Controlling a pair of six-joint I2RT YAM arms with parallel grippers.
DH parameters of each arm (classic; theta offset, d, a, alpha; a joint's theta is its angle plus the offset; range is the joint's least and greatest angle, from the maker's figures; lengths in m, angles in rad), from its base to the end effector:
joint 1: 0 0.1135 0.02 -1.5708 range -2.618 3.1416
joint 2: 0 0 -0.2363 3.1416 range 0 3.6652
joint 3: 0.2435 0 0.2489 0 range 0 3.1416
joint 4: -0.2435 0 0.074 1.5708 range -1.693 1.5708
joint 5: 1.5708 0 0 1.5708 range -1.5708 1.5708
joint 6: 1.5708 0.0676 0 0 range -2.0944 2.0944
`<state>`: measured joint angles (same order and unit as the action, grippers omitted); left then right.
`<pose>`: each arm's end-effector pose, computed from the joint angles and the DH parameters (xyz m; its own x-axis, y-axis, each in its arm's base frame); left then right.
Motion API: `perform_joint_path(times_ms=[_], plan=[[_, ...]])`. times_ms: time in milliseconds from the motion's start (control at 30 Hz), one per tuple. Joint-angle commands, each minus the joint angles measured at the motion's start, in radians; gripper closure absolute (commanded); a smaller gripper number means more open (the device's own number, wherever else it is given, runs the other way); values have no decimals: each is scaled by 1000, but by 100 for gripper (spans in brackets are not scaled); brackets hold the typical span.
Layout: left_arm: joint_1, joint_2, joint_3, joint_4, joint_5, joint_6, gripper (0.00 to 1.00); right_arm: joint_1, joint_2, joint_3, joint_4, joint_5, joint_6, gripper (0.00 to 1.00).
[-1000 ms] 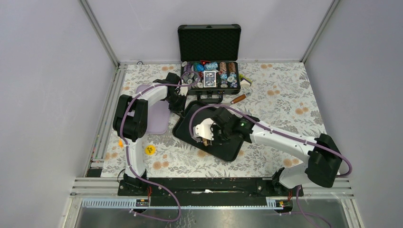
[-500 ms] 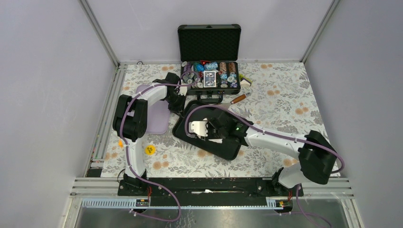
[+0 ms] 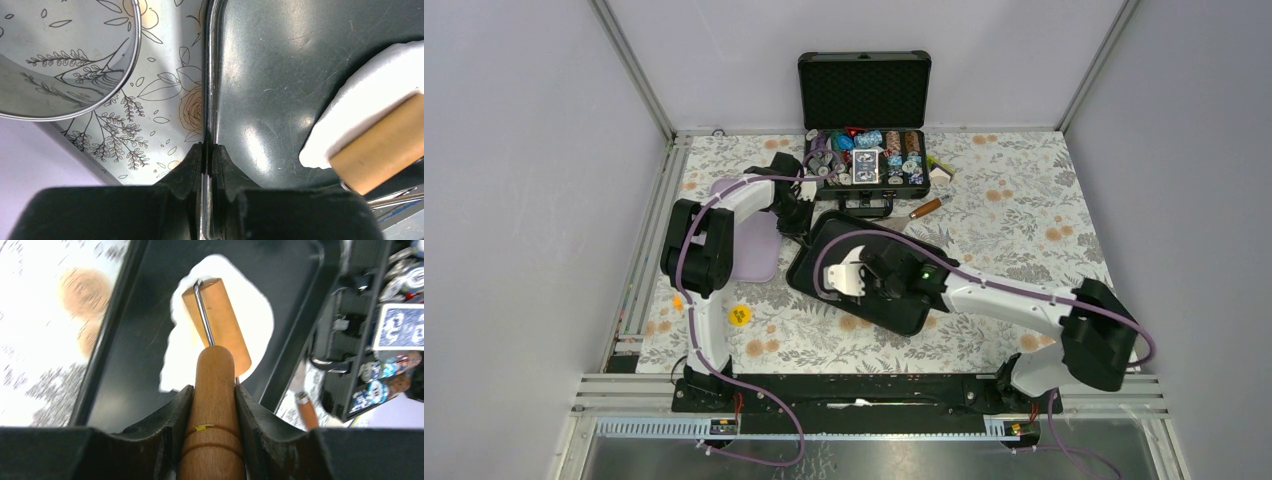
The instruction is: Roll out the dumpling wrappers from the dough
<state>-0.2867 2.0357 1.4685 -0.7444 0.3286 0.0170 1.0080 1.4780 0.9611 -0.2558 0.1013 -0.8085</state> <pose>0.3749 -0.1333 0.1122 -0.9211 0.2883 -0.2616 0.3627 0.8797 -0.3075 0.1866 0.2830 0.1830 0.3234 -0.8359 -0.4434 -0.8238 -0.0181 -0.5666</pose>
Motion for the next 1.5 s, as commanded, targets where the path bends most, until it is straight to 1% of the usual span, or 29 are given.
perform_joint_path(times_ms=[0, 100, 200, 267, 333, 467, 633, 700, 767, 1000, 1100, 1333, 1400, 1467], plan=[[6, 34, -17, 88, -49, 7, 100, 3, -50, -92, -471, -125, 41, 100], [6, 35, -17, 88, -51, 5, 100, 4, -91, -116, -537, -157, 47, 100], [5, 35, -17, 88, -50, 5, 100, 6, -111, -134, -524, -156, 55, 100], [6, 35, -17, 88, -52, 5, 100, 6, -106, -140, -478, -145, 62, 100], [5, 35, -17, 88, -52, 5, 100, 5, -84, -145, -390, -112, 83, 100], [5, 35, -17, 88, -50, 5, 100, 6, 8, -135, -202, -10, 110, 100], [5, 34, -17, 88, -49, 5, 100, 6, 124, -86, -144, 26, 129, 100], [5, 34, -19, 89, -49, 5, 100, 6, 134, -78, -167, 10, 129, 100], [5, 34, -19, 89, -48, 5, 100, 7, 121, -76, -229, -20, 119, 100], [6, 34, -19, 89, -49, 5, 100, 11, 13, -97, -533, -129, 77, 100], [5, 34, -19, 89, -49, 5, 100, 14, -24, -112, -618, -157, 78, 100], [6, 34, -18, 89, -50, 5, 100, 30, -52, -115, -696, -225, 91, 100], [6, 34, -19, 89, -50, 5, 100, 33, -48, -109, -686, -217, 95, 100], [5, 34, -19, 89, -51, 5, 100, 34, -43, -108, -627, -179, 112, 100]])
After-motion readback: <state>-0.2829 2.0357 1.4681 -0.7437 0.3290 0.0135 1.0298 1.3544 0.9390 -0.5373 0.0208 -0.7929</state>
